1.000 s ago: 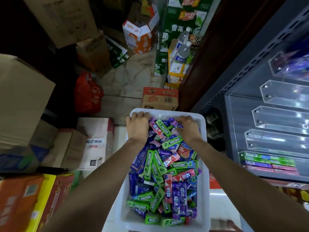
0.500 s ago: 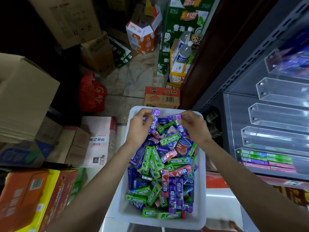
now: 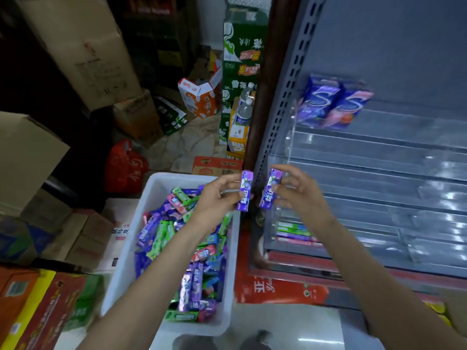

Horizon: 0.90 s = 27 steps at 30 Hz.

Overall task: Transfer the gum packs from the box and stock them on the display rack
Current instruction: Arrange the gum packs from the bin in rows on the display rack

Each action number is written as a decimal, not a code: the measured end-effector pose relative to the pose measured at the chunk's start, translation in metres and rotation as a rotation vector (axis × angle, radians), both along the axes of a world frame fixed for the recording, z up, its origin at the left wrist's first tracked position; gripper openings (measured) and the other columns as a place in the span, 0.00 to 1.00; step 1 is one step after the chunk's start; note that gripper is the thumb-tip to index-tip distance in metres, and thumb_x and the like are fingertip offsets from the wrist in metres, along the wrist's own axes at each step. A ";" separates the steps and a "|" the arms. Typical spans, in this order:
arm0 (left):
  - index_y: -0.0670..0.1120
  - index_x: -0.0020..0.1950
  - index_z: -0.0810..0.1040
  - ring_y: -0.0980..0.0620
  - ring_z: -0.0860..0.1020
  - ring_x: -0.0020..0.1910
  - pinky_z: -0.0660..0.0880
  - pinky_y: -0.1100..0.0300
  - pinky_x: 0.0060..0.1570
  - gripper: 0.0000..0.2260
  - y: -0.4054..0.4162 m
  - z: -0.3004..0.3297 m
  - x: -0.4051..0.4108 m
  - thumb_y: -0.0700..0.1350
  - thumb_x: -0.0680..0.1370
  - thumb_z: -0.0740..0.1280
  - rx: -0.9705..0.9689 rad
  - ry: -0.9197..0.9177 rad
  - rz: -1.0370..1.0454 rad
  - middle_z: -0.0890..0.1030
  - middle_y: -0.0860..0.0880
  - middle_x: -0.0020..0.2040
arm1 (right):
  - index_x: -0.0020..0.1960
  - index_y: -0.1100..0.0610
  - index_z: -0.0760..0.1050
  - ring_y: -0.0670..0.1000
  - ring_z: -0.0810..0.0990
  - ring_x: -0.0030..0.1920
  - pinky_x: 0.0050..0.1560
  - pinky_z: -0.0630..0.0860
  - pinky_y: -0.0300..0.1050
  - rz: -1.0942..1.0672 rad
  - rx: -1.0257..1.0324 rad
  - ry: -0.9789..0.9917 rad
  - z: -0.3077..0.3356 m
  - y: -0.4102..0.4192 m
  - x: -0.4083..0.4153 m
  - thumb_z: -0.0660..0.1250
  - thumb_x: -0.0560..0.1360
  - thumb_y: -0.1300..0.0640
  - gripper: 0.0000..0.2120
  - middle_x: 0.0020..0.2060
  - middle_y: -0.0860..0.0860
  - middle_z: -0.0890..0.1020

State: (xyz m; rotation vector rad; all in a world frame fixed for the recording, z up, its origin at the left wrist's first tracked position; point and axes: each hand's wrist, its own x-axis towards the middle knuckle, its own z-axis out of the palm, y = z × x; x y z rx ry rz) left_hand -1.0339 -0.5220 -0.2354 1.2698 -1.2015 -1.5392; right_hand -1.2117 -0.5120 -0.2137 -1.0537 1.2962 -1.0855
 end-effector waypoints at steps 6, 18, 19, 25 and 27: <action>0.43 0.58 0.76 0.68 0.78 0.35 0.75 0.71 0.37 0.12 0.025 0.017 -0.075 0.32 0.77 0.65 -0.115 -0.095 0.020 0.79 0.55 0.40 | 0.43 0.54 0.69 0.45 0.81 0.35 0.38 0.80 0.40 -0.079 -0.042 0.058 0.010 0.024 -0.086 0.67 0.72 0.71 0.13 0.31 0.50 0.81; 0.47 0.58 0.78 0.53 0.80 0.45 0.79 0.66 0.37 0.12 0.042 0.012 -0.089 0.36 0.78 0.65 -0.082 -0.201 0.226 0.80 0.50 0.48 | 0.42 0.54 0.70 0.50 0.80 0.44 0.44 0.72 0.39 0.056 -0.101 0.589 -0.027 0.026 -0.111 0.71 0.72 0.63 0.10 0.42 0.52 0.79; 0.48 0.58 0.78 0.53 0.80 0.45 0.79 0.65 0.38 0.12 0.043 0.012 -0.086 0.36 0.77 0.65 -0.080 -0.211 0.236 0.81 0.49 0.49 | 0.45 0.56 0.72 0.50 0.80 0.44 0.44 0.72 0.38 0.085 -0.113 0.622 -0.029 0.025 -0.109 0.70 0.73 0.63 0.07 0.43 0.52 0.79; 0.47 0.57 0.78 0.67 0.78 0.34 0.76 0.70 0.32 0.11 0.047 0.012 -0.079 0.35 0.78 0.65 -0.094 -0.259 0.230 0.79 0.55 0.45 | 0.55 0.59 0.80 0.51 0.79 0.51 0.53 0.69 0.35 0.287 -0.155 0.834 -0.033 0.017 -0.105 0.66 0.75 0.64 0.10 0.51 0.54 0.83; 0.46 0.57 0.78 0.68 0.78 0.33 0.76 0.71 0.31 0.11 0.048 0.011 -0.078 0.35 0.77 0.65 -0.097 -0.266 0.230 0.79 0.56 0.44 | 0.55 0.60 0.81 0.51 0.79 0.52 0.50 0.67 0.30 0.331 -0.147 0.823 -0.033 0.016 -0.106 0.65 0.76 0.64 0.10 0.51 0.54 0.83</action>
